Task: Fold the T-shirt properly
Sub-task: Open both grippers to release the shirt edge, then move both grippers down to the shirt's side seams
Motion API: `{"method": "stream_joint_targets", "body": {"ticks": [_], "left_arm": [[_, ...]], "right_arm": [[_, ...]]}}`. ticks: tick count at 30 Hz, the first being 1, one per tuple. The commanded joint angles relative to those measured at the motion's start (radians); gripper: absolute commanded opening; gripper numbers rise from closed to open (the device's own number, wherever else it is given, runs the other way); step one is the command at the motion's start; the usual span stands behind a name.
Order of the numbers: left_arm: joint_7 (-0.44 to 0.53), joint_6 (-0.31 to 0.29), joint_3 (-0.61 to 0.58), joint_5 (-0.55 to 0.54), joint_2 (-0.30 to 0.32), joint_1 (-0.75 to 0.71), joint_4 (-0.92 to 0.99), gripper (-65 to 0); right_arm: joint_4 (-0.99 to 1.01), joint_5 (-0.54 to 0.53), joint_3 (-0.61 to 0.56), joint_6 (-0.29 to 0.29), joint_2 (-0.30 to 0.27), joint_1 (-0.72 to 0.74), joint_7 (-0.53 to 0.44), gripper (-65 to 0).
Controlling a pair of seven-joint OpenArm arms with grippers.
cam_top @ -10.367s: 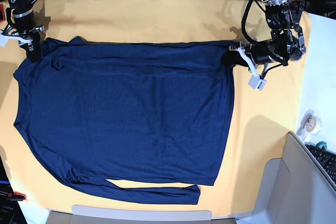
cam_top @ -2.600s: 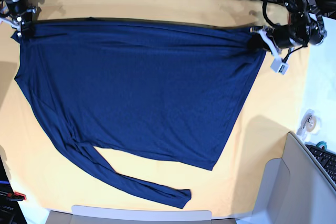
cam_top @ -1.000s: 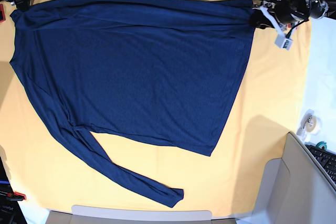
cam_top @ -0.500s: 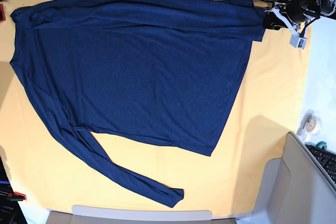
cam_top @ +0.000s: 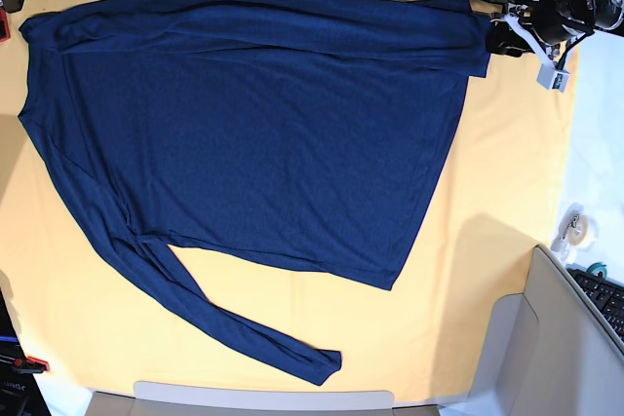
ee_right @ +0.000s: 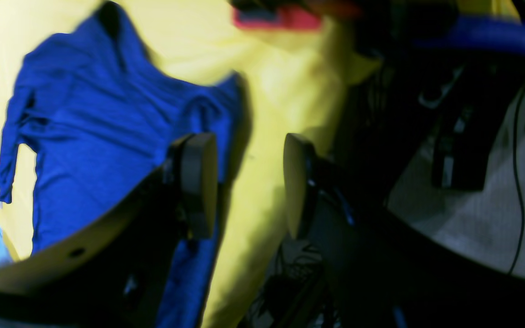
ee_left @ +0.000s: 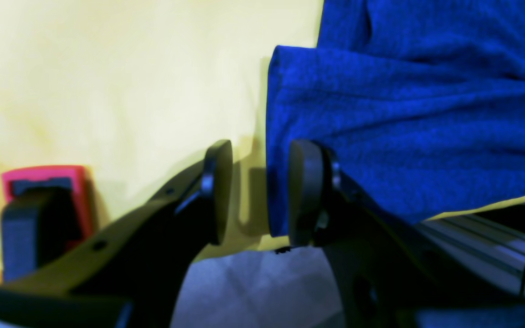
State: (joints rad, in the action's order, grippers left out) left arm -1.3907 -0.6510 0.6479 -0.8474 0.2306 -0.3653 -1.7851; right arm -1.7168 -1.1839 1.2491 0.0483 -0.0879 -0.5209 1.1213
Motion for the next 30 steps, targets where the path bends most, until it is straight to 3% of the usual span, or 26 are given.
{"method": "stream_joint_targets", "body": {"ticks": [1,7,14,17,18,20,22,25,27,30], "left_arm": [[-0.002,-0.002,0.006,-0.016,0.017,0.005,-0.040,-44.1],[-0.002,0.003,0.019,-0.014,0.043,0.071,-0.154,-44.2],[-0.002,0.004,-0.052,-0.009,0.048,0.252,-0.146,-44.2],[-0.002,0.006,-0.118,-0.009,0.049,0.338,-0.075,-44.2],[-0.002,0.006,-0.135,-0.009,0.051,0.369,-0.028,-44.2],[-0.002,0.006,-0.167,-0.009,0.052,0.417,0.064,-44.2],[0.003,0.006,-0.191,-0.009,0.054,0.458,0.152,-44.2],[0.011,0.006,-0.231,-0.009,0.054,0.506,0.248,-44.4],[0.018,0.006,-0.245,-0.009,0.056,0.533,0.294,-45.5],[0.058,0.006,-0.256,-0.009,0.092,0.553,0.362,-46.8]], "right_arm": [[-0.027,-0.020,0.014,0.008,-0.016,-0.002,-0.016,-41.3],[-0.075,-0.011,0.048,0.008,-0.031,0.066,-0.017,-41.4],[0.001,0.080,-0.081,0.008,-0.174,0.293,-0.011,-41.5],[0.073,0.161,-0.213,0.029,-0.252,0.428,-0.011,-41.5],[0.119,0.183,-0.277,0.074,-0.283,0.480,-0.011,-41.5],[0.225,0.204,-0.397,0.223,-0.339,0.571,-0.011,-41.5],[0.372,0.209,-0.527,0.410,-0.418,0.672,-0.011,-41.5],[0.617,0.209,-0.675,0.595,-0.507,0.824,-0.011,-43.6],[0.756,0.210,-0.721,0.650,-0.536,0.893,-0.016,-47.1],[0.926,0.266,-0.825,0.650,-0.563,1.025,-0.020,-50.8]]}}
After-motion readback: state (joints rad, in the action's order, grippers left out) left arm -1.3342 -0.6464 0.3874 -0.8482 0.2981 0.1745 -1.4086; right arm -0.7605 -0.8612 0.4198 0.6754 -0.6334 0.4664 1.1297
